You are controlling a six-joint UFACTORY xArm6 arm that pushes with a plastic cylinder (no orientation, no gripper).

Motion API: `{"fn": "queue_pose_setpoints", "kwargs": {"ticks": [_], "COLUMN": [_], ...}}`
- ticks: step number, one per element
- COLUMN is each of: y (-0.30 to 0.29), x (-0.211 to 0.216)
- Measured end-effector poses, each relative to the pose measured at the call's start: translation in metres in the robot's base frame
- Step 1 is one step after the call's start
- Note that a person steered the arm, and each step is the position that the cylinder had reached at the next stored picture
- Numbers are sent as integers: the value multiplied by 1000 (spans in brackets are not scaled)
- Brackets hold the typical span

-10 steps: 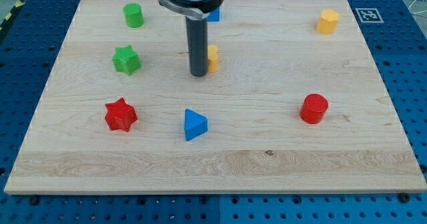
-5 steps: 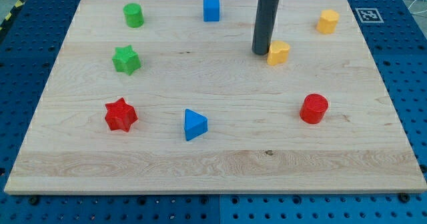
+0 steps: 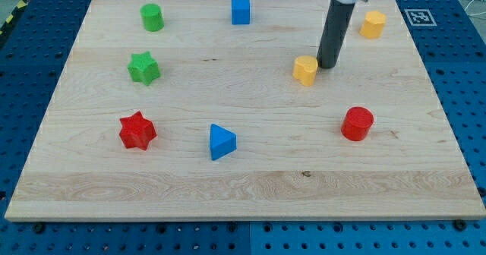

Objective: Slide yellow heart down towards bottom

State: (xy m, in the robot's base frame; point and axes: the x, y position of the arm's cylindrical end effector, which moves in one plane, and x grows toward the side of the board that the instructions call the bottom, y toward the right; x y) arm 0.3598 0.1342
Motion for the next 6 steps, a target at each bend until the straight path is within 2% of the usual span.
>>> {"fn": "queue_pose_setpoints", "kwargs": {"ticks": [1, 2, 4, 6], "y": [-15, -30, -15, -29], "x": [-9, 17, 65, 61]}}
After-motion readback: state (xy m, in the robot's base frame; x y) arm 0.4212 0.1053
